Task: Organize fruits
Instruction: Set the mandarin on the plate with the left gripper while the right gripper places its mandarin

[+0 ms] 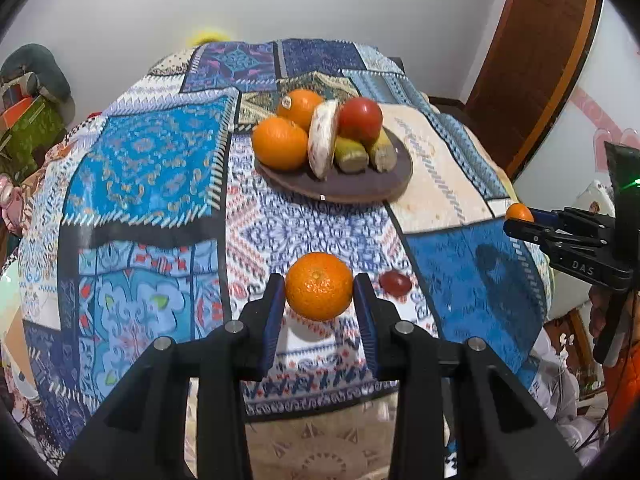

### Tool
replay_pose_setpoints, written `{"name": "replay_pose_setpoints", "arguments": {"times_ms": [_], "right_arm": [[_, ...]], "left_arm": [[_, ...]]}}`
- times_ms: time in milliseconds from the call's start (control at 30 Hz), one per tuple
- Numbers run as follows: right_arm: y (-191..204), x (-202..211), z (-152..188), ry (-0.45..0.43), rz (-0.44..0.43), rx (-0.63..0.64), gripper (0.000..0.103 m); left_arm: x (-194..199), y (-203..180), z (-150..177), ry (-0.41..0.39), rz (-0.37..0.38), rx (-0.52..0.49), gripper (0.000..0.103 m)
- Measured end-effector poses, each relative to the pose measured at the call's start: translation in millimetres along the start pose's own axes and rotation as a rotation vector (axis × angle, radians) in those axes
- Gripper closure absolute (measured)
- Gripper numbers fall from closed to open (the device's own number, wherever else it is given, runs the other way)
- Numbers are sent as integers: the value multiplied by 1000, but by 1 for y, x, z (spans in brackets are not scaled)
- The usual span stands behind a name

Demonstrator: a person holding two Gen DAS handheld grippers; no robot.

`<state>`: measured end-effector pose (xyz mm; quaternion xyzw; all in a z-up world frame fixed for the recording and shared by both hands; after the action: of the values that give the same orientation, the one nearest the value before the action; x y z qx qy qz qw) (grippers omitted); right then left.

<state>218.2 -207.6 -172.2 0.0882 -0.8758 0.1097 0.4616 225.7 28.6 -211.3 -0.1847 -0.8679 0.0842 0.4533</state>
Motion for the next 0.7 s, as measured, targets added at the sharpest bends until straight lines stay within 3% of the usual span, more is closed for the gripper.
{"name": "replay_pose_setpoints", "arguments": {"times_ms": [367,700], "right_arm": [[16,24,-56,-148,-24,15,71],[25,15,-85,-194,-57,6,71]], "left_arm": [[3,10,-41,-64,7,-1,68],[-11,20,-71,-86,16,-8,68]]}}
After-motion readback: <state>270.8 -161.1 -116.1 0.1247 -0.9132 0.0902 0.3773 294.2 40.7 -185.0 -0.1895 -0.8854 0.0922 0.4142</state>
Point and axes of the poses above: each gripper's, at about its wrist camera, not at the fingertips, and x roughly against the way its jaws point, y to its left, z to its underside, the point moved 4 cm from there along -x, roughly the way its jaws point, and after that the axes turned 15 degrees about z, right-handed, at the moved point
